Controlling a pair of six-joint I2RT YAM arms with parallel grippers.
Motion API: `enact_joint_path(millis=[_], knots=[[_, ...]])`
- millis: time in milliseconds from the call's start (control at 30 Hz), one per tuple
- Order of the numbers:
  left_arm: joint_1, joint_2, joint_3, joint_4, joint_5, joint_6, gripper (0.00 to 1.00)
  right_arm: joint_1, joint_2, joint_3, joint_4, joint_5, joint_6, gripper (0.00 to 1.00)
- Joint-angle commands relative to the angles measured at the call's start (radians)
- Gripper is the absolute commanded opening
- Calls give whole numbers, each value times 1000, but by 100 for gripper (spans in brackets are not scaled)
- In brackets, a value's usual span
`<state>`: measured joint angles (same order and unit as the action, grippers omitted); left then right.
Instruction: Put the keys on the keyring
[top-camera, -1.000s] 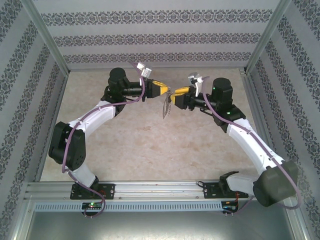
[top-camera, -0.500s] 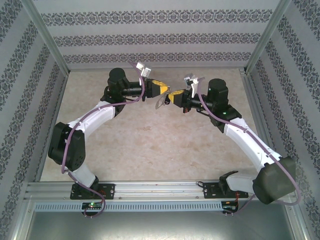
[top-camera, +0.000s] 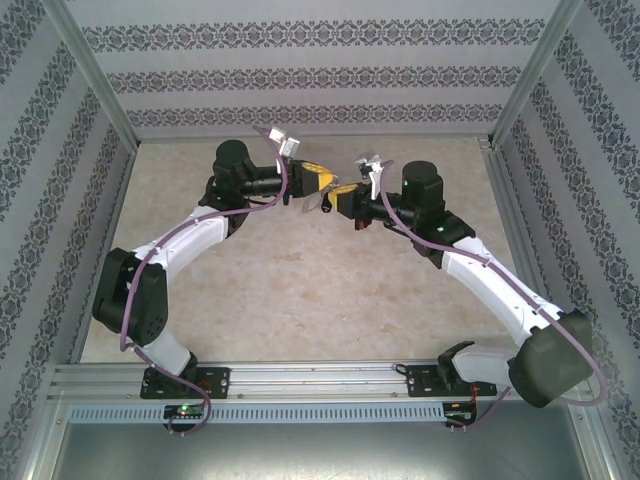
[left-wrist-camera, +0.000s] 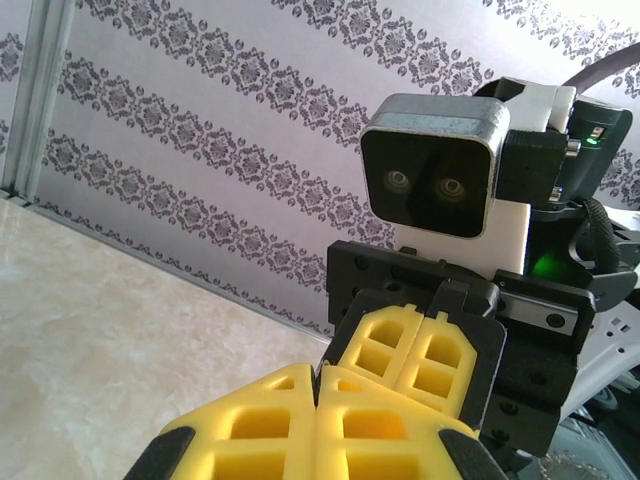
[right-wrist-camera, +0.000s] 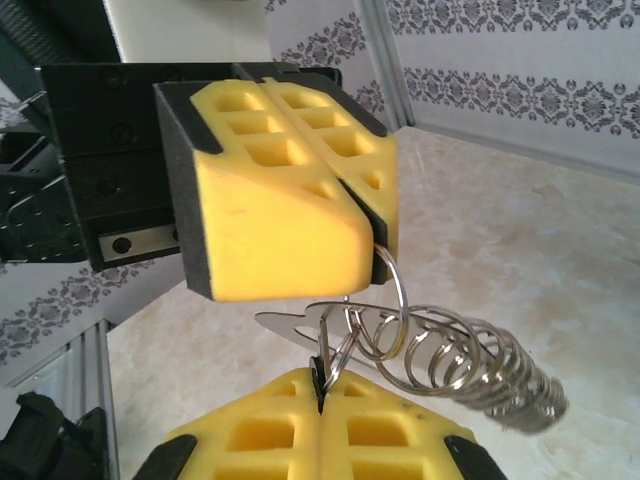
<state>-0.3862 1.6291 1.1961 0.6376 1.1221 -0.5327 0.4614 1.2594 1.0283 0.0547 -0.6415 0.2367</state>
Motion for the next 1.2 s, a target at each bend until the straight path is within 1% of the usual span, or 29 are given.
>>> enact_joint_path(millis=[0, 200, 267, 367, 500, 633, 767, 900, 967, 1000, 1100, 1167], knots=[[-12, -49, -1, 93, 1, -7, 0, 17, 29, 37, -26, 69, -1, 0], [-13, -49, -3, 95, -10, -7, 0, 61, 53, 99, -63, 77, -16, 0], [-14, -49, -3, 90, -12, -2, 0, 70, 44, 97, -65, 61, -19, 15], [-13, -49, 0, 83, -12, 3, 0, 66, 9, 72, -69, 57, -26, 20], [-13, -51, 5, 77, -11, 5, 0, 44, -41, 14, -72, 77, -25, 24], [-13, -55, 5, 76, -12, 5, 0, 12, -73, -67, -23, 66, 11, 23], [-13, -63, -1, 75, -13, 7, 0, 8, -75, -110, 33, 28, 43, 21], [-13, -63, -1, 73, -15, 8, 0, 8, -62, -113, 59, 14, 59, 13], [-13, -63, -2, 73, -15, 7, 0, 7, -60, -114, 63, 13, 64, 13], [-13, -63, -1, 72, -15, 7, 0, 7, -61, -112, 62, 14, 64, 15], [-13, -63, 1, 75, -15, 4, 0, 3, -80, -126, 72, 18, 64, 31], [-14, -63, 3, 76, -12, 3, 0, -1, -97, -131, 69, 25, 59, 33]])
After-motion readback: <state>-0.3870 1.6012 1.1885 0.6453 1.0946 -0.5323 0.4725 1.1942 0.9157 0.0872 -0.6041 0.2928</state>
